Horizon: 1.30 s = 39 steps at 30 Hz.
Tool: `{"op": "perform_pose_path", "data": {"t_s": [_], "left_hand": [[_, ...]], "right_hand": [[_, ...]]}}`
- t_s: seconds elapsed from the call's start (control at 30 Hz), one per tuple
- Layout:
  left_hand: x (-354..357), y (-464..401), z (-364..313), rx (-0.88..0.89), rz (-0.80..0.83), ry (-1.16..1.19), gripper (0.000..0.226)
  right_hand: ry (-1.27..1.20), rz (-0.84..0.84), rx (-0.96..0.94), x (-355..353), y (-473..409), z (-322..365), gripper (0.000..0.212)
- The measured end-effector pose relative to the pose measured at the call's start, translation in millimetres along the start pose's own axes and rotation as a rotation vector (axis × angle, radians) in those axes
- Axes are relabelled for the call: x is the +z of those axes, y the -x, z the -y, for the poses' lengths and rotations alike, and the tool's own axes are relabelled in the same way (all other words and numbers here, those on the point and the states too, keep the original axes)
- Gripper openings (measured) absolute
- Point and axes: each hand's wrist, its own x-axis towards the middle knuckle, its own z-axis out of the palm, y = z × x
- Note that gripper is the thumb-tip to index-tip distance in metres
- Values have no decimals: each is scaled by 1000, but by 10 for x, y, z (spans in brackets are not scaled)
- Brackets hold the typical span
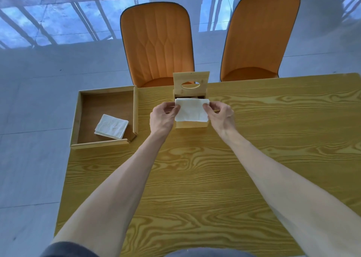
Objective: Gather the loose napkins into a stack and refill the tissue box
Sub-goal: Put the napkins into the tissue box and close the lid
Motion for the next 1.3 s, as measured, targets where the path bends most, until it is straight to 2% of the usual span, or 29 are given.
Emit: {"op": "perform_pose_path", "data": {"t_s": [0.2, 0.47, 0.63, 0.77, 1.0, 1.17, 1.3], "left_hand": [[114, -130, -13, -64, -67, -78, 28], [280, -182, -9, -46, -143, -272, 31], [322, -187, -3, -26, -209, -250, 22], [315, -218, 26, -47, -218, -248, 25], [241, -202, 1, -81, -142, -266, 28], [59, -111, 13, -118, 0, -272, 30], [-164, -17, 34, -126, 142, -320, 31]], "right_hand": [[100, -97, 10, 92, -193, 56, 40], [235, -161, -3, 198, -279, 66, 34], [278, -205, 37, 266, -337, 38, 22], [283, -207, 59, 282, -349, 31, 14], [323, -166, 76, 262, -288, 23, 17], [383, -157, 18, 195, -166, 68, 14], [480, -155, -87, 171, -19, 186, 19]]}}
